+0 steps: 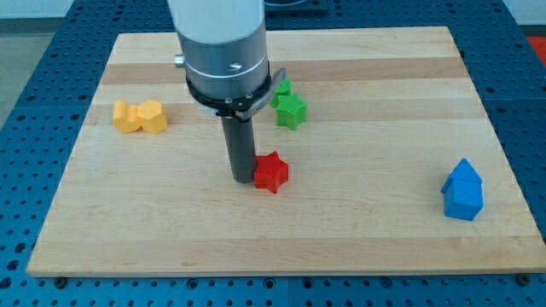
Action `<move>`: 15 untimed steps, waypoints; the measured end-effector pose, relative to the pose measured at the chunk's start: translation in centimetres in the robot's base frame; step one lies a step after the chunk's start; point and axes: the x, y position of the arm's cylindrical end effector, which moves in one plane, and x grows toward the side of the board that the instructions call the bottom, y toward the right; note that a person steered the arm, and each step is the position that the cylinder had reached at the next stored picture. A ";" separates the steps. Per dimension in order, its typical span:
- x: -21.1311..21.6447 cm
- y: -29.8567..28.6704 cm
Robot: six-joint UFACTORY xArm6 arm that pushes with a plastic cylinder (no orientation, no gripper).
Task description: Move red star to the green star
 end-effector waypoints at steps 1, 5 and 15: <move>1.8 6.8; 3.0 11.7; -3.6 -2.4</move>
